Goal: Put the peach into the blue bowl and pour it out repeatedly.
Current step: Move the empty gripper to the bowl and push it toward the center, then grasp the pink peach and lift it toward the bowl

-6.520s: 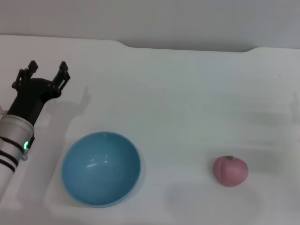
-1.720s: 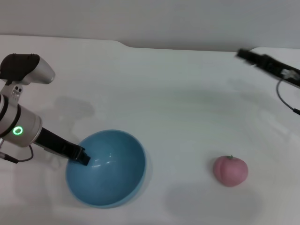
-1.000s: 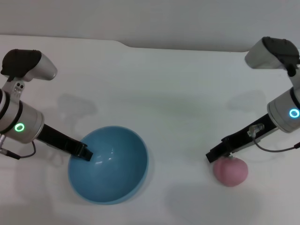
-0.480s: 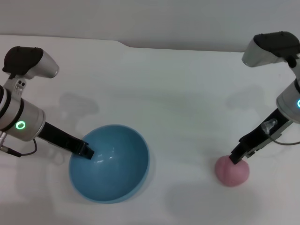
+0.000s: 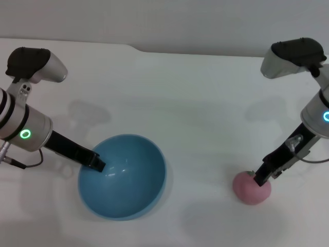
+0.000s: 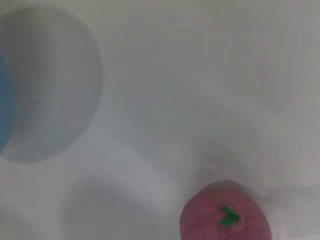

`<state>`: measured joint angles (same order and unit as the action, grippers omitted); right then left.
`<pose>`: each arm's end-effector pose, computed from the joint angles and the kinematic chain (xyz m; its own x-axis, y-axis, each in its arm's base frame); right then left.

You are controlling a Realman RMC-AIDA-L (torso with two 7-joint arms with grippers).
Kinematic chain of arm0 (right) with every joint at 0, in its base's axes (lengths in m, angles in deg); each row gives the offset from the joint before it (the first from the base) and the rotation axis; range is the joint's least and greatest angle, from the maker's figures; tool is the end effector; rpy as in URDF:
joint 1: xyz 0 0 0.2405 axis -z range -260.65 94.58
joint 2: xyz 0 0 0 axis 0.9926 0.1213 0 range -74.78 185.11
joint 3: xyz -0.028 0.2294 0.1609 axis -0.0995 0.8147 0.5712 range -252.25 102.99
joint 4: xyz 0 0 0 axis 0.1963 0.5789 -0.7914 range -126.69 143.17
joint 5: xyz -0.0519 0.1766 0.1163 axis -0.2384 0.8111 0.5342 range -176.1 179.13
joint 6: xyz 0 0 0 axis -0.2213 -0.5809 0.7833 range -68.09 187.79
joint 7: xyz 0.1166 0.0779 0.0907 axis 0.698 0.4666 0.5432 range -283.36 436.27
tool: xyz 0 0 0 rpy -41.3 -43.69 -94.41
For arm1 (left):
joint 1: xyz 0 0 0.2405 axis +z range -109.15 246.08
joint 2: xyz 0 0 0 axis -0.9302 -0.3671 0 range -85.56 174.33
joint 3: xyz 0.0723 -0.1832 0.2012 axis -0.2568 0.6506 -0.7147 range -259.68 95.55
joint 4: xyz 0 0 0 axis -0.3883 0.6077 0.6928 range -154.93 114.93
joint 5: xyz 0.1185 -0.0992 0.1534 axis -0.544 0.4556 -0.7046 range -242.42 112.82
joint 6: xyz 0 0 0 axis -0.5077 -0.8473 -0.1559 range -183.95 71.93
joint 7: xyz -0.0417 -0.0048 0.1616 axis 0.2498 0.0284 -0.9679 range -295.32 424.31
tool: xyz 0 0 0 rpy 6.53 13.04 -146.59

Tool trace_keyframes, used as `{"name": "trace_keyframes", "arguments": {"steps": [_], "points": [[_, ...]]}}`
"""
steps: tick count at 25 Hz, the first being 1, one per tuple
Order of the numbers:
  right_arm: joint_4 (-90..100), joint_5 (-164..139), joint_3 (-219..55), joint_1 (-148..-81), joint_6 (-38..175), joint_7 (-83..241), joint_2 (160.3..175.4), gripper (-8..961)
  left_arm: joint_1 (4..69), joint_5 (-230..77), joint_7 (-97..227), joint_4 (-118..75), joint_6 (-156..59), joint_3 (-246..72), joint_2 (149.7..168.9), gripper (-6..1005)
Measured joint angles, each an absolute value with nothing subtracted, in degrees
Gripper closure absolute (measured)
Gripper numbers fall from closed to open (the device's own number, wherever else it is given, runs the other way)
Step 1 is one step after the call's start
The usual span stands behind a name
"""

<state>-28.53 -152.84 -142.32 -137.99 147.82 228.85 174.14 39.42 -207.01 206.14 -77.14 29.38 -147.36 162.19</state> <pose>0.2269 0.3929 -0.0804 0.4072 -0.8362 0.3673 -0.7669 -0.5315 -0.3598 -0.3085 0.3477 -0.0374 0.4513 0.8901 -0.0634 0.8431 -0.4486 -0.2965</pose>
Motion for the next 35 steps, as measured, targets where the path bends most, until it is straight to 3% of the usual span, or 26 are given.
{"name": "trace_keyframes", "arguments": {"steps": [23,35], "points": [[-23.2,-144.25,-152.63,-136.23,136.33,226.27,174.47,627,38.51,-204.37,206.39,-77.04,28.28,-147.83,162.21,1000],[-29.63,-138.83,-144.67,-128.48,137.21,217.62,173.99,861,38.24,-202.05,205.67,-76.79,24.93,-149.63,162.33,1000]]}}
